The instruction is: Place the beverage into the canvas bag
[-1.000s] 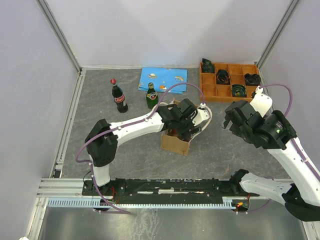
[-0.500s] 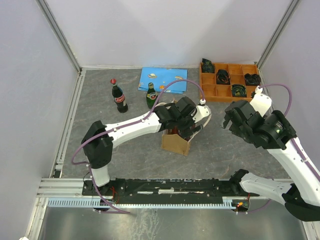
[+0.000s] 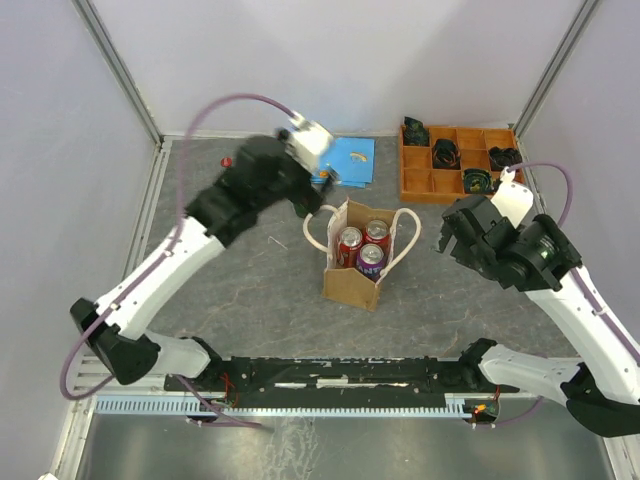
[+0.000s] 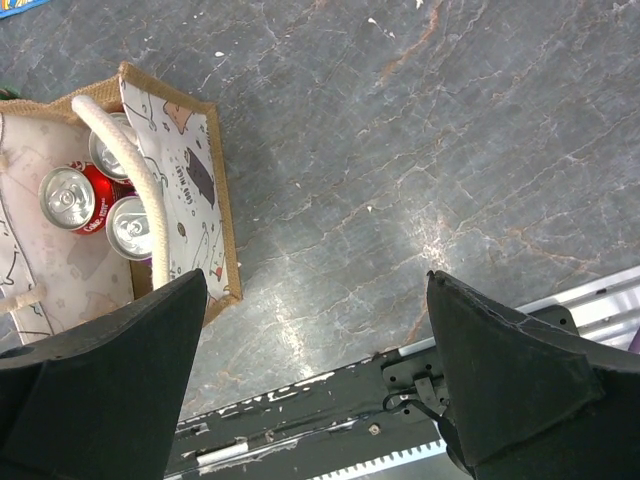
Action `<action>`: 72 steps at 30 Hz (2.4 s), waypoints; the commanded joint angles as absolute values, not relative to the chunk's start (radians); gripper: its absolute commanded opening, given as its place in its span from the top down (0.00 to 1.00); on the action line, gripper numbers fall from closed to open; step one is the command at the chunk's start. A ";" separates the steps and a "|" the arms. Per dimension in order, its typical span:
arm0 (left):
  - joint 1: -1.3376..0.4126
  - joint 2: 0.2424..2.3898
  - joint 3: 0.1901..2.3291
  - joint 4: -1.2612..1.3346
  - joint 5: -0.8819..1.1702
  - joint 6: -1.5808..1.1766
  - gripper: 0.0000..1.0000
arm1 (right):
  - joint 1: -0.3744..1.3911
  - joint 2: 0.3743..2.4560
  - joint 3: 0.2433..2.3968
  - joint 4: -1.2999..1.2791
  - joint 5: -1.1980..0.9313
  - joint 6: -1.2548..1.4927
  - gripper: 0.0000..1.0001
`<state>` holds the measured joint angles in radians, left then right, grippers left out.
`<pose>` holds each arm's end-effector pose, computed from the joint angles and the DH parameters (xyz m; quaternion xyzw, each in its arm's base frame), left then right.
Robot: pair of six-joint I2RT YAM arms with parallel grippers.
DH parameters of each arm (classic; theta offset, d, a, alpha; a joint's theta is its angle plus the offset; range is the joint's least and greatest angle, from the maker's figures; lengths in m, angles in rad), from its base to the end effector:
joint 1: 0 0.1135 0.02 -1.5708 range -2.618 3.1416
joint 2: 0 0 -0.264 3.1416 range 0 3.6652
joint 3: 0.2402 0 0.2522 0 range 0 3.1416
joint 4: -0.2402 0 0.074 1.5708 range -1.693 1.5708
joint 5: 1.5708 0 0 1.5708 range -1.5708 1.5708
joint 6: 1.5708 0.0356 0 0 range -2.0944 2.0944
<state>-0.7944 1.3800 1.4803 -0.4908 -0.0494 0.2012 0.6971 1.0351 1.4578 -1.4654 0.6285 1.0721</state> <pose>0.2177 -0.2192 0.4152 0.3845 0.7364 -0.1430 0.5380 0.1176 0.0712 0.4069 0.2504 0.8869 0.0030 0.3881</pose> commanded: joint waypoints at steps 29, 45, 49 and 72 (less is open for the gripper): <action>-0.124 1.801 2.003 -1.127 0.058 0.033 0.00 | 0.687 1.029 1.422 -1.392 0.606 1.048 0.01; -0.123 2.006 2.288 -1.351 0.021 0.168 0.33 | 0.687 1.024 1.414 -1.386 0.593 1.047 0.01; -0.122 2.007 2.297 -1.329 0.023 0.150 0.37 | 0.686 1.012 1.400 -1.389 0.592 1.058 0.01; -0.130 1.277 0.971 0.196 0.019 -0.012 0.01 | 0.685 1.069 1.407 -1.363 0.547 1.048 0.01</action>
